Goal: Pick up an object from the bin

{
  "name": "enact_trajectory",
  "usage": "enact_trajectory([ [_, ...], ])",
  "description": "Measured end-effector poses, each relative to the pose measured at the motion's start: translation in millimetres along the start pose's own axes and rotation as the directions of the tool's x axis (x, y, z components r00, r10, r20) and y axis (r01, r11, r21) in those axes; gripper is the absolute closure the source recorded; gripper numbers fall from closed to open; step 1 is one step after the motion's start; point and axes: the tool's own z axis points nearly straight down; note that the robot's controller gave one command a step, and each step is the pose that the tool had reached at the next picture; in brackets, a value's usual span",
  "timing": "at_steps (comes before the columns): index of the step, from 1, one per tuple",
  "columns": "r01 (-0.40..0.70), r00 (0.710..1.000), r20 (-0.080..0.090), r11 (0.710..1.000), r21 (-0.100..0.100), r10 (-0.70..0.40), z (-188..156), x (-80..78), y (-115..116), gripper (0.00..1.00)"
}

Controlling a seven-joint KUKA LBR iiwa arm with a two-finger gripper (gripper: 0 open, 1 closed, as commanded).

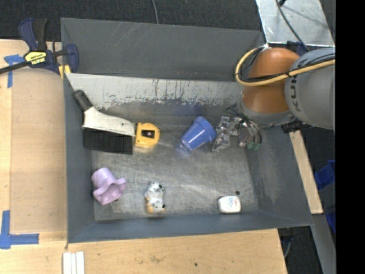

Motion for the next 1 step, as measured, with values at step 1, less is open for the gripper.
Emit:
enact_trajectory([
  [1, -0.021, 1.000, -0.021, 1.000, 0.000, 0.021, -33.1, 10.7, 1.9, 1.00],
])
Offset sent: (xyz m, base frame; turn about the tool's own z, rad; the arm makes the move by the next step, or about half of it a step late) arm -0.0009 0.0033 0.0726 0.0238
